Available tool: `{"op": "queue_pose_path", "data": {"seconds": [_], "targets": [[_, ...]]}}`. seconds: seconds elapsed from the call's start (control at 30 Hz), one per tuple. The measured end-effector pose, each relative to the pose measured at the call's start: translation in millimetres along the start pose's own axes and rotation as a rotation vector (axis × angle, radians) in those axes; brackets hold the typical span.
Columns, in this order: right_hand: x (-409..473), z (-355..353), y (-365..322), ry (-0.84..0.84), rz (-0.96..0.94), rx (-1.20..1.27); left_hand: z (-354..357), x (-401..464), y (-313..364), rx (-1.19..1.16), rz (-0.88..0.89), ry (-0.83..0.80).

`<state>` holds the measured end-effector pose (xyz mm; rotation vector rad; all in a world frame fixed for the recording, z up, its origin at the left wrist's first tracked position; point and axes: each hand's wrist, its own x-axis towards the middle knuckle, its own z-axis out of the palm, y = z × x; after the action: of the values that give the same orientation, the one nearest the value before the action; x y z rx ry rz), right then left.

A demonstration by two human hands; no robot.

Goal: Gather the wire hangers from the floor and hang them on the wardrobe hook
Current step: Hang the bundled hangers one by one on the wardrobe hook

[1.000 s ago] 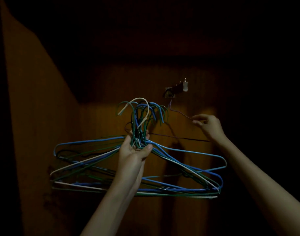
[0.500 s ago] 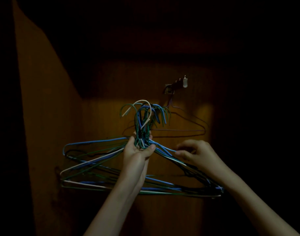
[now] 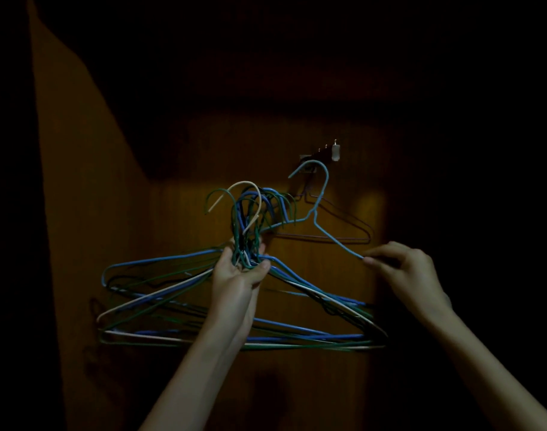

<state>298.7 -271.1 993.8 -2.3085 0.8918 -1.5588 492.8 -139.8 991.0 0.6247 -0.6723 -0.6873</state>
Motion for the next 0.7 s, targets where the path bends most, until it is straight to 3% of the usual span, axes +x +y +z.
{"op": "queue_pose_path", "data": {"seconds": [0.37, 0.7], "targets": [[43.8, -7.2, 25.3, 0.259, 0.026, 0.005, 7.8, 12.8, -0.8, 0.011, 0.043, -0.052], [121.6, 37.6, 57.1, 0.198, 0.151, 0.022, 13.3, 31.4, -1.2, 0.012, 0.073, -0.086]]}}
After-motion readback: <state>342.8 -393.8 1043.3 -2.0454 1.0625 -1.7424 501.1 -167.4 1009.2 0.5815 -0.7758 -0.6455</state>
